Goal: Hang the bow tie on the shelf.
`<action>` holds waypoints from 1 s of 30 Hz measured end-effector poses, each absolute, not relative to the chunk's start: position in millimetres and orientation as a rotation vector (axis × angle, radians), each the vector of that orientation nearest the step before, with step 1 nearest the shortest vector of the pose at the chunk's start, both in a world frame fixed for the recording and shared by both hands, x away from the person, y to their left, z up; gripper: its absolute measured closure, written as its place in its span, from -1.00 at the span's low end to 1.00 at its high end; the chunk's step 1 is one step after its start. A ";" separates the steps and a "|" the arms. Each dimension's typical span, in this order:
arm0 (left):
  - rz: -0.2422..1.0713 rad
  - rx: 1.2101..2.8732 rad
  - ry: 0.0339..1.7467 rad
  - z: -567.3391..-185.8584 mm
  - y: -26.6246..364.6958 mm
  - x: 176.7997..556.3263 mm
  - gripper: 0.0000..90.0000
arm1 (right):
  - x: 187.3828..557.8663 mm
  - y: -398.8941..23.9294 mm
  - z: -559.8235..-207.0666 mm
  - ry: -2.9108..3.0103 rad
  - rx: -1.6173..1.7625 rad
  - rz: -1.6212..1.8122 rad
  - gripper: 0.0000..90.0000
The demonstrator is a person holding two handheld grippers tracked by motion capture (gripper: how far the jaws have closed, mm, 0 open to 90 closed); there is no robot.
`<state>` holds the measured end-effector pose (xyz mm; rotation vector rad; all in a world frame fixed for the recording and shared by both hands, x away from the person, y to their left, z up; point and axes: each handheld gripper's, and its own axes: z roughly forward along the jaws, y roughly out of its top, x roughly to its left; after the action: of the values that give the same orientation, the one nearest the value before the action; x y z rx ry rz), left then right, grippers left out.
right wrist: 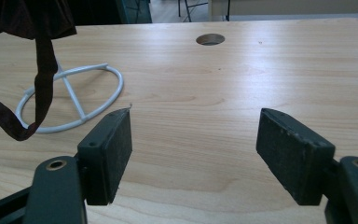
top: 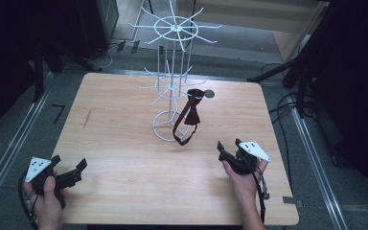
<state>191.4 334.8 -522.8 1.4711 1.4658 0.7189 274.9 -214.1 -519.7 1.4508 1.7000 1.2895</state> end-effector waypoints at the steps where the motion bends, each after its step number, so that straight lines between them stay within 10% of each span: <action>1: 0.720 1.471 1.465 -522.9 334.7 191.4 -1.00 | 273.5 -217.4 -520.7 1.696 1.458 1.288 -0.42; 30: 0.727 1.471 1.464 -522.9 334.5 191.1 -1.00 | 246.3 -272.1 -528.7 1.664 1.512 1.267 -0.60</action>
<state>191.1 334.5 -522.9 1.4713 1.4643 0.7265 246.3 -272.1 -528.7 1.5119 1.6645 1.2670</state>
